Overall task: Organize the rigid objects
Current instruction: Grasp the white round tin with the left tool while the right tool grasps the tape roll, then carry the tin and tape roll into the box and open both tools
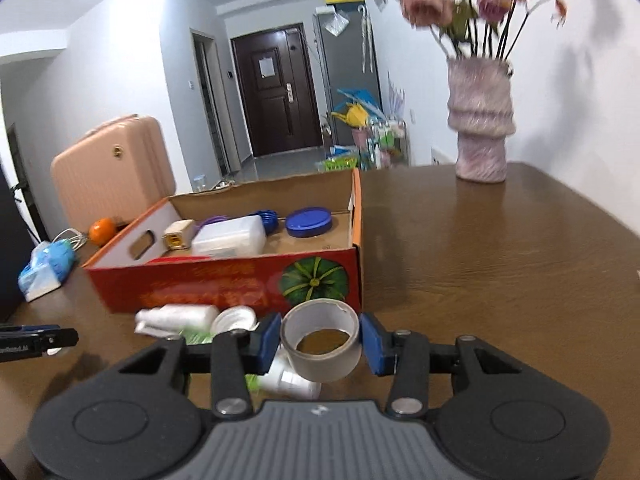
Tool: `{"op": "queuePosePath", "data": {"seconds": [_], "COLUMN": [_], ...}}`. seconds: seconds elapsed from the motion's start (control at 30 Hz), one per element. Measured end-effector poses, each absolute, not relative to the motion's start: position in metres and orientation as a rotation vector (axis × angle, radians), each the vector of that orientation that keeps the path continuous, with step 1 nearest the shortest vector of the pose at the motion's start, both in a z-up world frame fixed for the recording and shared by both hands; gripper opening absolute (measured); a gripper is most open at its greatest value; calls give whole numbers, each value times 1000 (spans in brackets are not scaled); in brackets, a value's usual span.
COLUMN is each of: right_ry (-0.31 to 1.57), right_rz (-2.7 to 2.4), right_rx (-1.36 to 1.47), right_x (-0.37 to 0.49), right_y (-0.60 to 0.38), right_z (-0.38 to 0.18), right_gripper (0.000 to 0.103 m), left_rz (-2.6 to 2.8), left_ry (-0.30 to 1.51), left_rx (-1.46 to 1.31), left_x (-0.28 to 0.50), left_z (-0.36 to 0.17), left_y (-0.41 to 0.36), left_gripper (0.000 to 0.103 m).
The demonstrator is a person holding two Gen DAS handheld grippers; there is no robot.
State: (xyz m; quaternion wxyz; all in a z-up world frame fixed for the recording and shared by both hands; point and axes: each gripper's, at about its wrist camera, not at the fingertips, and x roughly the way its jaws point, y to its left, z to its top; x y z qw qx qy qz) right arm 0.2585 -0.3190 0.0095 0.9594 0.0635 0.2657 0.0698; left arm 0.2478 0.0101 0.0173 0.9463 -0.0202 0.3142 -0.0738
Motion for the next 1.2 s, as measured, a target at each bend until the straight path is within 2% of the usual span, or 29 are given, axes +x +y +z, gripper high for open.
{"op": "queuePosePath", "data": {"seconds": [0.37,0.7,0.97,1.2], "right_ry": [426,383,401,462], "right_rz": [152,194,285,479], "right_rx": [121,117,82,74], "right_x": [131,101,150,280], "right_y": [-317,-308,-291,-247], "right_z": [42,52,58,71], "right_gripper": [43,43,43,43], "left_rz": [-196,-215,-276,-244], "left_ry": [507,458,485,545], "left_rx": [-51,-55,-86,-67], "left_x": [143,111,178,316], "left_z": [61,74,83,90], "left_y": [2,-1,4,9], "left_gripper": [39,40,40,40]}}
